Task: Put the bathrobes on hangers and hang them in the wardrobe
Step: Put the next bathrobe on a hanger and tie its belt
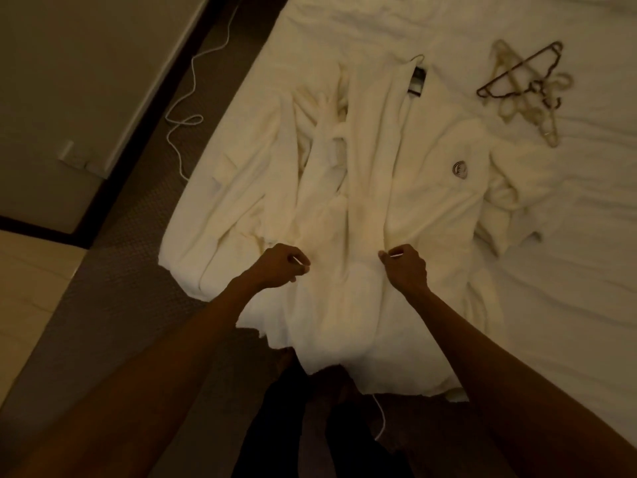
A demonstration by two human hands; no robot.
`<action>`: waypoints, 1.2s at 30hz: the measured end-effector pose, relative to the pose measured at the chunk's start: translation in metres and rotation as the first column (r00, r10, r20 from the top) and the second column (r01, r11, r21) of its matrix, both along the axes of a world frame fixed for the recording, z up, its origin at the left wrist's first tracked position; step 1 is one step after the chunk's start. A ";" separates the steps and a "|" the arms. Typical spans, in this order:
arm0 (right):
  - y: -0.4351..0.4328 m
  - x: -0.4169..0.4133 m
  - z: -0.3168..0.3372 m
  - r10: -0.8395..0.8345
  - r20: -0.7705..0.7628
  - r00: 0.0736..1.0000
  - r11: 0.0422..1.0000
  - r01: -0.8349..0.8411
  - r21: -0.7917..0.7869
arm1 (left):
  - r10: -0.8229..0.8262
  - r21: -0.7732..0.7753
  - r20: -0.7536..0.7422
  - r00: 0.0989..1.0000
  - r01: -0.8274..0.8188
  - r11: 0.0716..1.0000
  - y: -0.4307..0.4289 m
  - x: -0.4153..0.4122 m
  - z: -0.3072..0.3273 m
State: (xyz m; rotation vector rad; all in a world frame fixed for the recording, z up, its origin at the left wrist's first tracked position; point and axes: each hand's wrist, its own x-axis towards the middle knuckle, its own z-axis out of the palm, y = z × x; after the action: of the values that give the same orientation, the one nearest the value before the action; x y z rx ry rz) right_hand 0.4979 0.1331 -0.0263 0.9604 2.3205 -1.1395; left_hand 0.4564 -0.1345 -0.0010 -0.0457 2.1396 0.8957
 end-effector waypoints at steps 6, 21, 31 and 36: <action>0.009 -0.087 0.011 -0.008 -0.099 0.995 0.996 -0.001 -0.093 | 0.120 0.061 -0.108 0.987 -0.114 0.992 0.026 -0.098 0.010; 0.003 -0.305 -0.028 -0.136 -0.272 0.953 0.990 0.124 -0.060 | 0.108 -0.084 -0.464 0.879 -0.165 0.983 0.088 -0.329 -0.053; 0.007 -0.450 -0.057 0.172 -0.321 0.931 0.977 -0.118 0.180 | 0.119 -0.063 -0.310 0.943 -0.145 0.987 0.073 -0.414 -0.093; 0.014 -0.481 -0.073 0.386 -0.115 0.915 0.870 -0.319 0.376 | 0.431 0.024 -0.233 0.872 -0.438 0.899 0.038 -0.424 -0.098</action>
State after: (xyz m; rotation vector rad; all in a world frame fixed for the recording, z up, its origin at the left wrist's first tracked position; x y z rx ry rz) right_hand 0.0165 0.1476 -0.0995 0.5074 2.7681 -0.7040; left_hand 0.0321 -0.0969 -0.0988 -0.4786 2.4099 1.1746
